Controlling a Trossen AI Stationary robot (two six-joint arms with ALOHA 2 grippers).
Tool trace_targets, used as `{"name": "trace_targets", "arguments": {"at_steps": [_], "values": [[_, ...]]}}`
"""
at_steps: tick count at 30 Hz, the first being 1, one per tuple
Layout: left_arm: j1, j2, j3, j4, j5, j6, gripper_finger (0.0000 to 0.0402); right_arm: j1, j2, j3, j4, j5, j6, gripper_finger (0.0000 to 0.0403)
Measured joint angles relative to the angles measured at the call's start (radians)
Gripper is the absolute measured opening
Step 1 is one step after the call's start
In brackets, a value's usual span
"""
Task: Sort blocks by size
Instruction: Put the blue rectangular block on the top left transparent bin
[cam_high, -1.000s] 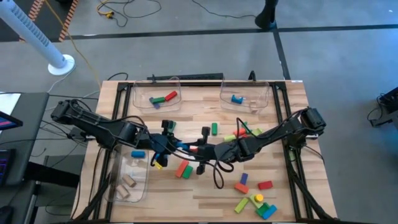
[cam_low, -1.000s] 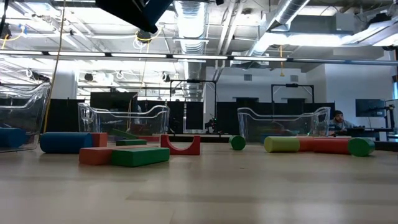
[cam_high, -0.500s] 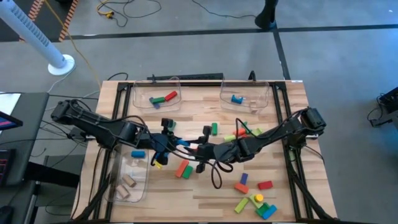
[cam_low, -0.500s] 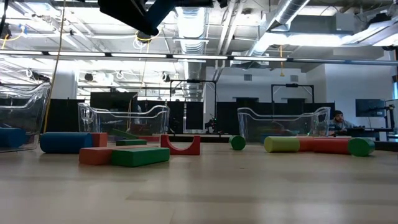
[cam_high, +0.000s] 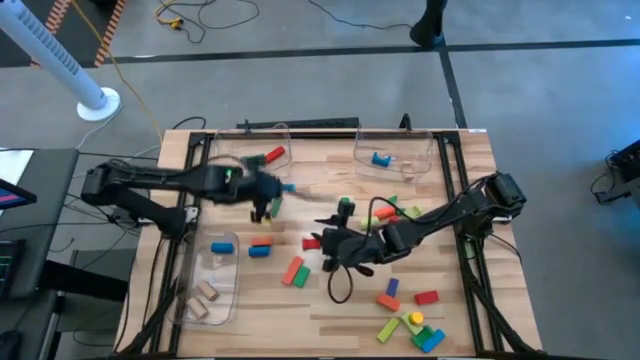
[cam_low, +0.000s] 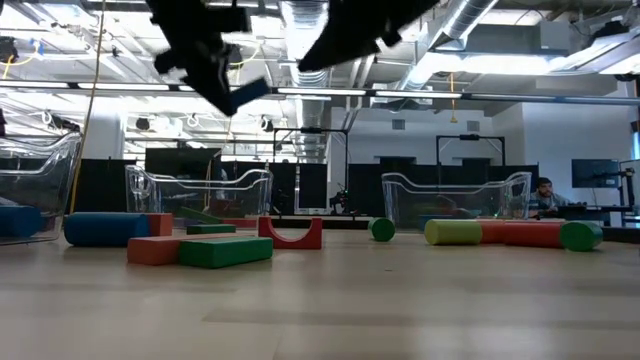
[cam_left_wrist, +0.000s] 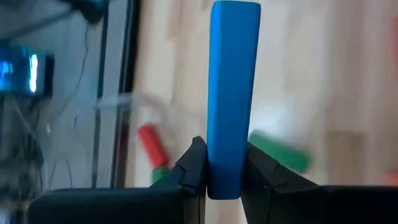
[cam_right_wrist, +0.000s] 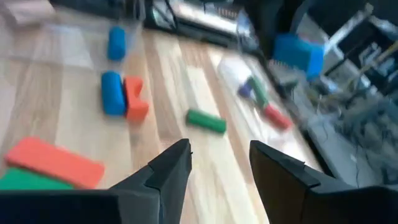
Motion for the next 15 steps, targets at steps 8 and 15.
{"name": "trace_targets", "arguments": {"at_steps": [8,15], "values": [[0.378,0.0,0.0,-0.014,0.196,0.107,0.0054,0.029,0.0,-0.032,-0.08,0.005,0.099,0.0195],[0.687,0.001,0.0,-0.037,0.385,0.167,0.0054,0.07,-0.001,-0.065,-0.081,0.01,0.13,0.0187]]}}
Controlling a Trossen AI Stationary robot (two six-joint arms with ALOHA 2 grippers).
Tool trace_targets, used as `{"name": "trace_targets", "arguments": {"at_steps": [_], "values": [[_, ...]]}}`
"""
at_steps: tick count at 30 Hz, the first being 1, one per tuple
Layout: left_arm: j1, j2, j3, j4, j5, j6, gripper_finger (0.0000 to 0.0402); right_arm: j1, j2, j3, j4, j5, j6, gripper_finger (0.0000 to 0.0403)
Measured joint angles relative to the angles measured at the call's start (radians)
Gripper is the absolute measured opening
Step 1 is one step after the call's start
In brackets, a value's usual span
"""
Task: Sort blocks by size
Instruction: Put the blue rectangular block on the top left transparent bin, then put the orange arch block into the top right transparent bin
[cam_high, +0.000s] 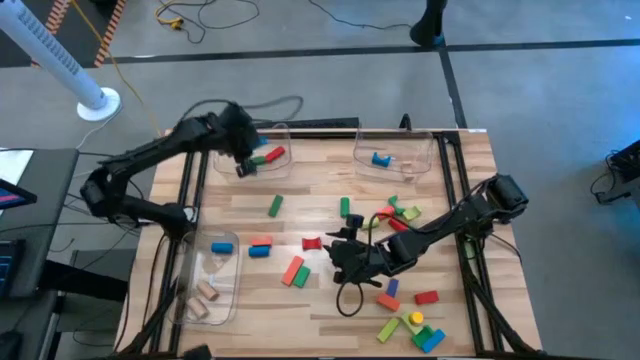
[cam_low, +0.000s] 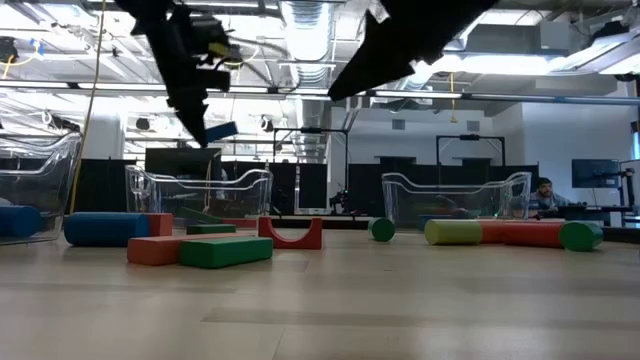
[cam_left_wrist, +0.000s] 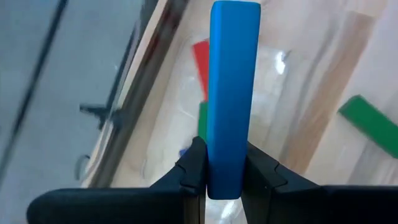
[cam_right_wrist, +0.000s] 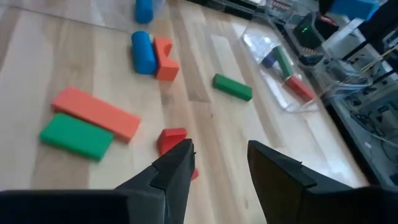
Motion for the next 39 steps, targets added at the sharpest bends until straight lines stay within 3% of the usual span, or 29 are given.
{"name": "trace_targets", "arguments": {"at_steps": [7,15,22,30,39], "values": [[0.146,0.104,0.0,-0.049,0.118,0.037,0.0054,0.021,0.0,-0.013,-0.001,0.001,0.039,0.018],[0.157,0.297,0.0,-0.053,0.083,0.026,0.0086,0.042,0.0,-0.013,-0.012,0.004,0.061,0.0179],[0.157,0.322,0.003,-0.023,0.081,0.023,0.0097,0.055,0.0,-0.014,-0.034,0.051,0.063,0.0179],[0.144,0.23,0.009,-0.012,0.073,0.002,0.0124,0.045,0.0,-0.014,-0.033,0.053,0.063,0.0179],[0.06,-0.041,0.01,-0.011,0.073,-0.052,0.0127,0.045,0.0,-0.014,-0.03,0.053,0.063,0.0179]]}}
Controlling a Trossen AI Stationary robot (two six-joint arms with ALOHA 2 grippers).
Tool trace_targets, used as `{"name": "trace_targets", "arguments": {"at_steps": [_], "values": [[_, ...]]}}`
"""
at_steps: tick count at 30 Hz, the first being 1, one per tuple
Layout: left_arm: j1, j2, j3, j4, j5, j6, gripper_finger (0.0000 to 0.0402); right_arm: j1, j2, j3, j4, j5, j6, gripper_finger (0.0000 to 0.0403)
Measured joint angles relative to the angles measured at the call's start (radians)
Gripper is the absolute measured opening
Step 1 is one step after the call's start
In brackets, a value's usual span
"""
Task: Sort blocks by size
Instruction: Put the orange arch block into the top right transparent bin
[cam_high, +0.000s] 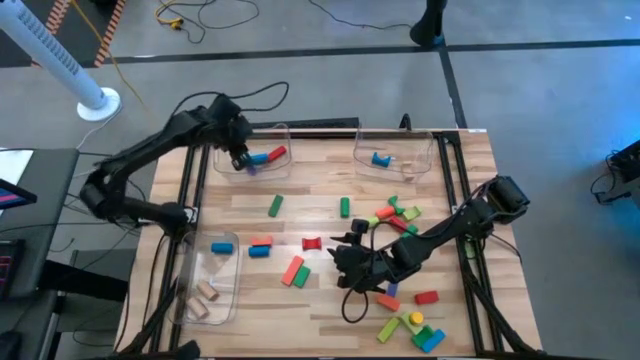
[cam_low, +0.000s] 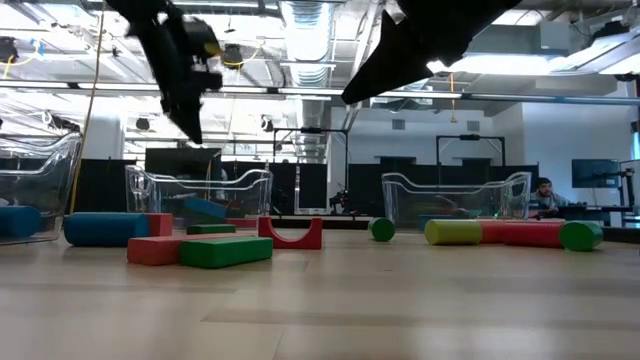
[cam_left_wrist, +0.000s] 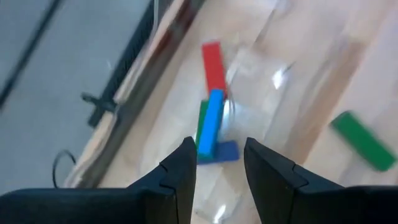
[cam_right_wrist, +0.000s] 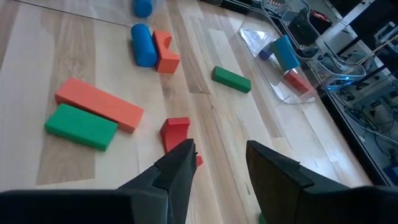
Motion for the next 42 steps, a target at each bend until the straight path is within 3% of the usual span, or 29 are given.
{"name": "trace_targets", "arguments": {"at_steps": [9,17,29,42], "values": [[-0.249,-0.211,-0.01,-0.046,0.079,-0.094,0.0128,0.003,0.0,0.0,0.0,0.0,0.008,0.0179],[-0.549,-0.264,-0.011,-0.053,0.067,-0.213,0.0128,0.022,0.0,0.0,-0.008,-0.003,0.007,0.0179],[-0.914,-0.163,-0.011,-0.006,-0.086,-0.322,0.0128,0.037,0.001,0.0,-0.019,-0.004,0.0,0.0179],[-1.068,0.035,-0.011,0.002,-0.169,-0.374,0.0128,0.042,0.001,0.0,-0.024,-0.005,-0.001,0.0179]]}}
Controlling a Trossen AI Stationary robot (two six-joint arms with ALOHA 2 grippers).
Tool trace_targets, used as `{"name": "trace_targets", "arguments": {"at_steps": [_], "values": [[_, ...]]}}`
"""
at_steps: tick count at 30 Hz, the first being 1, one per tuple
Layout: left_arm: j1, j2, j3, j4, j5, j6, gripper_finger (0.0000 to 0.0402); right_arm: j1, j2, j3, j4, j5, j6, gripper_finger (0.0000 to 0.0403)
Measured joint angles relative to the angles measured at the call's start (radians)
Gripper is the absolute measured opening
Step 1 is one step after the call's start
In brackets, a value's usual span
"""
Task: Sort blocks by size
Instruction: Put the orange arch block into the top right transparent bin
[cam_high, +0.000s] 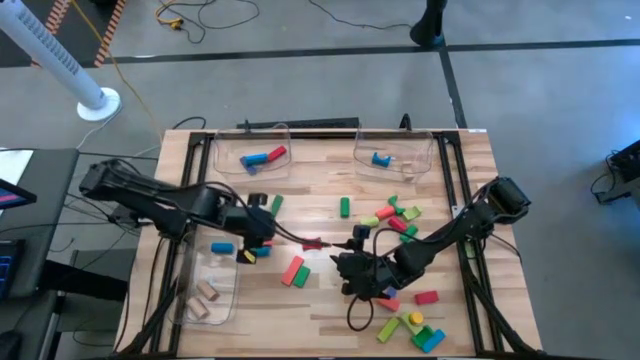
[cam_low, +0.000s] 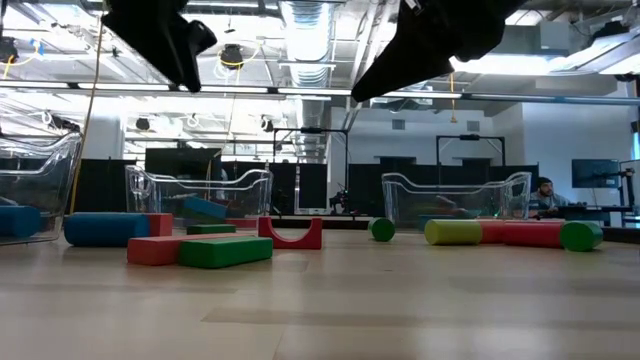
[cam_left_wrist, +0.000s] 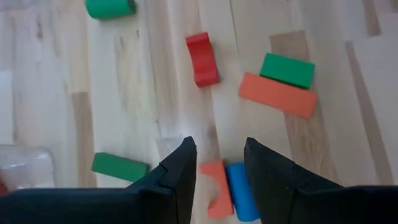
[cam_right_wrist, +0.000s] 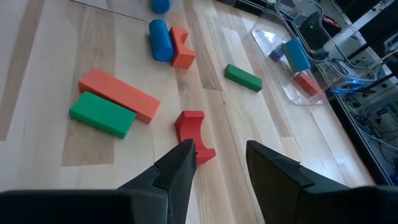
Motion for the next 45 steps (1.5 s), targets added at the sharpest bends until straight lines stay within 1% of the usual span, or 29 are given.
{"name": "trace_targets", "arguments": {"at_steps": [3,8,10,13,17,21,27,30,32,36,40,42,45], "values": [[-0.017,0.043,0.0,0.004,-0.015,-0.019,0.0128,0.0,0.0,0.0,-0.004,0.0,0.0,0.0179],[-0.053,0.09,0.0,0.026,-0.139,-0.022,0.0128,0.0,0.0,0.0,-0.007,0.0,0.001,0.0179],[-0.063,0.09,0.0,0.048,-0.152,-0.021,0.0128,0.0,0.0,0.0,-0.008,0.0,0.002,0.0179],[-0.073,0.088,0.0,0.102,-0.154,-0.014,0.0128,0.0,0.0,0.0,-0.011,0.0,0.008,0.0179],[-0.082,0.088,-0.006,0.132,-0.155,-0.01,0.0128,0.0,0.0,0.0,-0.027,0.0,0.015,0.0179],[-0.082,0.089,-0.085,0.213,-0.141,-0.022,0.0128,0.0,0.0,0.0,-0.061,0.0,0.042,0.0179],[-0.082,0.089,-0.214,0.322,-0.119,-0.082,0.0128,0.0,0.0,0.0,-0.123,0.0,0.088,0.0179],[-0.082,0.089,-0.251,0.397,-0.119,-0.093,0.0128,0.0,0.0,0.0,-0.129,0.0,0.091,0.0179],[-0.082,0.089,-0.271,0.465,-0.119,-0.09,0.0128,0.0,0.0,0.0,-0.129,0.0,0.091,0.0179],[-0.081,0.089,-0.309,0.602,-0.119,-0.032,0.0128,-0.002,0.0,0.0,-0.129,0.0,0.097,0.0179],[-0.058,0.089,-0.348,0.71,-0.119,0.006,0.0128,-0.002,0.0,0.0,-0.129,0.0,0.107,0.0179],[-0.036,0.089,-0.363,0.734,-0.127,-0.001,0.0128,-0.002,0.0,0.0,-0.131,0.0,0.108,0.0179],[0.0,0.088,-0.374,0.726,-0.133,-0.035,0.0128,-0.001,0.0,0.0,-0.155,0.0,0.123,0.0179]]}}
